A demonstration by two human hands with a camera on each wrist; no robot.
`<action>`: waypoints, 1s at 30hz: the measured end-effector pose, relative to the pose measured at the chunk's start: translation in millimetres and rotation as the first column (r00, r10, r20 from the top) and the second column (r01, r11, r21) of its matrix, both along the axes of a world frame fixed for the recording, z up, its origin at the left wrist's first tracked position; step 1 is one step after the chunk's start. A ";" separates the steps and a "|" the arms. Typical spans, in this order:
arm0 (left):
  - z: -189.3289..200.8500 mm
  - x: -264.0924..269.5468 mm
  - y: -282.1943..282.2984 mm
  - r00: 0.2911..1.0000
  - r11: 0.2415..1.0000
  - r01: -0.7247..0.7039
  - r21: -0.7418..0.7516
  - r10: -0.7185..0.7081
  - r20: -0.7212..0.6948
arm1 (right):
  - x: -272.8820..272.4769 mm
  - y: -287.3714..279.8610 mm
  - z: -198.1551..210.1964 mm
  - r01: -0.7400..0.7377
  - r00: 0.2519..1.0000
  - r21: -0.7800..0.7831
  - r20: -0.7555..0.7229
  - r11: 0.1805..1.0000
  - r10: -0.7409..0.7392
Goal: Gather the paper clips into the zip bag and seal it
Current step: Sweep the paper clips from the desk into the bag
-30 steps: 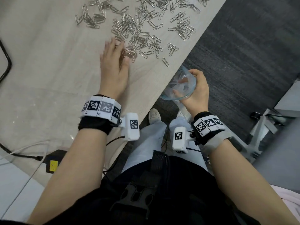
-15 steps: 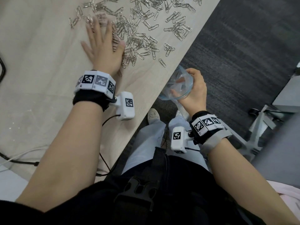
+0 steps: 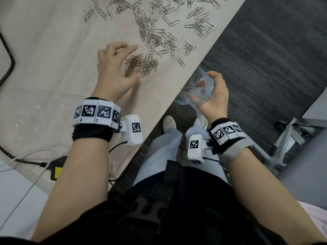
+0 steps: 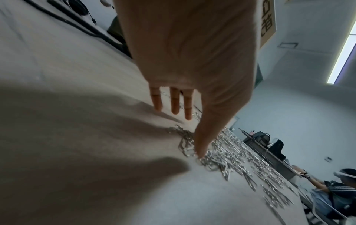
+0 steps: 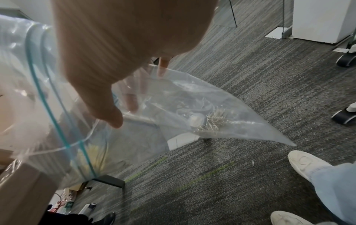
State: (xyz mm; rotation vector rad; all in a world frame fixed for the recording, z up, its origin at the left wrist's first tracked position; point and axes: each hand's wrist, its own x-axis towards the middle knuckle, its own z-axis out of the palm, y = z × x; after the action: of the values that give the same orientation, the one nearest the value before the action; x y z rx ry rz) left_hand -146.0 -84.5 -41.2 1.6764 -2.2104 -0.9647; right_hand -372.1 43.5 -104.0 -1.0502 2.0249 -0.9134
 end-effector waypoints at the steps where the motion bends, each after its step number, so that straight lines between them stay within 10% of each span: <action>1: 1.5 1.3 -0.5 0.999 0.999 0.003 0.049 -0.005 0.054 | -0.4 0.2 -0.3 -0.003 1.000 -0.001 -0.002 1.000 0.003; 30: -7.8 -87.3 46.3 0.930 0.979 0.201 0.022 -0.184 -0.319 | -0.7 5.3 7.2 -0.043 0.999 -0.031 -0.025 0.999 0.042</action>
State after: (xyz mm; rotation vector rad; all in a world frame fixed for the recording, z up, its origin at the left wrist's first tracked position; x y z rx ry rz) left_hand -233.3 -38.2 -48.9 1.2335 -2.1726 -1.2532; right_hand -372.8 48.8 -96.8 -1.1224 2.0059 -0.9173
